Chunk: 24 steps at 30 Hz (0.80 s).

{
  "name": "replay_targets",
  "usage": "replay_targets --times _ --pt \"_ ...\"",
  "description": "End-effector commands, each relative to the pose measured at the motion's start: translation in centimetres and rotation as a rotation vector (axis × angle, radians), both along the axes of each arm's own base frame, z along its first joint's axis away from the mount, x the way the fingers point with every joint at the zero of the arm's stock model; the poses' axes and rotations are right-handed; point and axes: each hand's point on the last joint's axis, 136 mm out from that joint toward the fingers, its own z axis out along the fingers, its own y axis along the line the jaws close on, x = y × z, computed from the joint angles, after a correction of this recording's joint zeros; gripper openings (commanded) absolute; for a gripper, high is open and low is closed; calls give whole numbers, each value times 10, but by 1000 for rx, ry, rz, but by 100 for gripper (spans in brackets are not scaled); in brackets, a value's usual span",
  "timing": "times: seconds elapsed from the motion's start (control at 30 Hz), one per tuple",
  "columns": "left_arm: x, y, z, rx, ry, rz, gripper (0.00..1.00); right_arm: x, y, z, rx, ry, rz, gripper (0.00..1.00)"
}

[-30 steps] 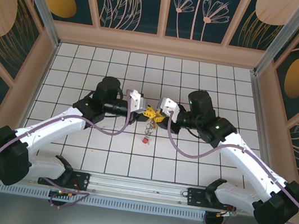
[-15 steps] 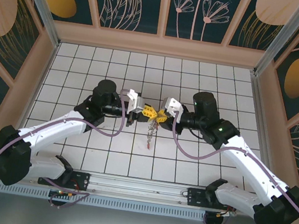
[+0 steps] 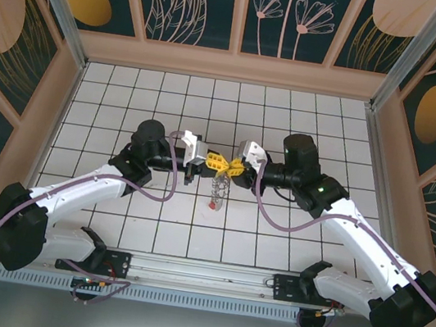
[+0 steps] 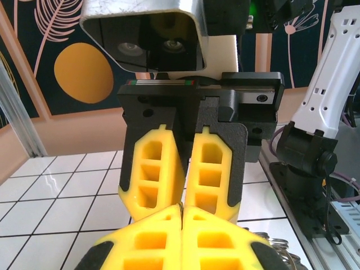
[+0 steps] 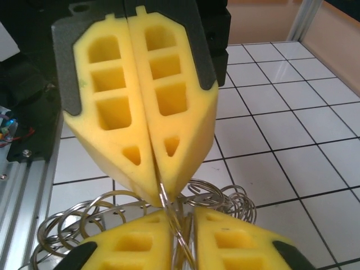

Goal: Put the keys on the keyring

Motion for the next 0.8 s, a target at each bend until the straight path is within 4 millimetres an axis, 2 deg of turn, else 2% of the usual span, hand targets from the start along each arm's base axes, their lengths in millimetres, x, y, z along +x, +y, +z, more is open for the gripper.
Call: replay_targets --times 0.0,0.1,0.13,0.3,0.43,0.53,0.63,0.7,0.77 --pt "-14 1 16 -55 -39 -54 0 -1 2 15 52 -51 18 8" --pt "-13 1 15 -58 -34 -47 0 -2 2 18 60 -60 20 5" --pt "-13 1 15 -57 -33 -46 0 -2 2 19 64 -64 24 0" --pt "-9 1 10 -24 -18 -21 0 0 -1 19 42 -78 5 0" --pt "-5 2 -4 69 -6 -2 0 4 -7 16 10 -101 -31 0" --pt "-4 3 -12 128 -6 2 7 4 -9 15 -1 -107 -39 0" --pt "-4 4 -19 172 -11 4 9 4 -9 13 -9 -103 -40 0" --pt "-3 5 -23 196 -7 6 21 5 -9 11 -17 -101 -41 0" --pt "-4 5 -27 218 -3 -1 23 6 -10 10 -22 -102 -45 0"
